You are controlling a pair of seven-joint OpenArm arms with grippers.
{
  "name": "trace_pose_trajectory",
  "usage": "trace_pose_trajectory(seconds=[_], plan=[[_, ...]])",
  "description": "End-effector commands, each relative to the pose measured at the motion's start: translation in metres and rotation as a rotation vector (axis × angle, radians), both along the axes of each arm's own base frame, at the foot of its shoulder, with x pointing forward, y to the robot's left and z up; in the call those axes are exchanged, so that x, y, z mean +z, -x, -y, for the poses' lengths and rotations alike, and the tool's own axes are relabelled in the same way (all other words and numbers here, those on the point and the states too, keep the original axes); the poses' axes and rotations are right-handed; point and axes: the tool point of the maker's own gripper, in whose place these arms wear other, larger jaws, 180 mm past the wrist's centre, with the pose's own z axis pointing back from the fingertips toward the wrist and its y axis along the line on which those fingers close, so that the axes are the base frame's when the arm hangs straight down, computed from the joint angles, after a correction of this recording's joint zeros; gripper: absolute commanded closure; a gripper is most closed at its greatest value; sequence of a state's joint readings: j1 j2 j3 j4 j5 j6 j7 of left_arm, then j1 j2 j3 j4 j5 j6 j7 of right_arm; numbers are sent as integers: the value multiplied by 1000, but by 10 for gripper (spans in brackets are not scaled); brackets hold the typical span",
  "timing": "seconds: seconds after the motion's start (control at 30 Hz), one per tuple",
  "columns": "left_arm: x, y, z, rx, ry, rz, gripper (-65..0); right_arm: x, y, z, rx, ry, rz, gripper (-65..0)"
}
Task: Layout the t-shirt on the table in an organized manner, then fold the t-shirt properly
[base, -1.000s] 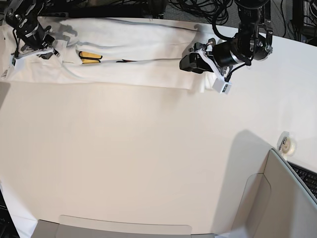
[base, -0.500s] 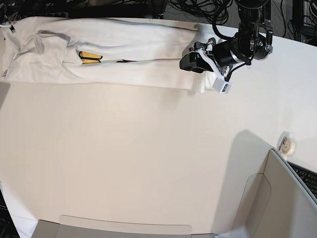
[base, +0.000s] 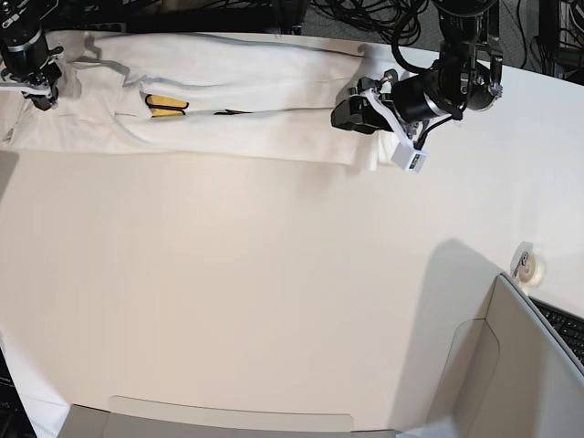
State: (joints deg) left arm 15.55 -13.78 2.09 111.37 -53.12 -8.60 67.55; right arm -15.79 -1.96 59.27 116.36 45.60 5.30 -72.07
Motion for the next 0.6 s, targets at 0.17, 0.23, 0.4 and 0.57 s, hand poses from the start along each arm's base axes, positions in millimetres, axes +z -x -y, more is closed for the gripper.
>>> trace_pose_trajectory(seconds=[0.17,0.23,0.4,0.57], plan=[[8,-4,1,-1,11,28,-246,4,-21,7,-10,22,30,0],[8,-4,1,-1,11,28,-246,-11,-12,16,-40,40,-44,0],[8,-4,1,-1,11,28,-246,-23,21,30,-73,112,-187,0],[8,-4,1,-2,11,27,-246,-2,41,49,-43,235,-245,0]])
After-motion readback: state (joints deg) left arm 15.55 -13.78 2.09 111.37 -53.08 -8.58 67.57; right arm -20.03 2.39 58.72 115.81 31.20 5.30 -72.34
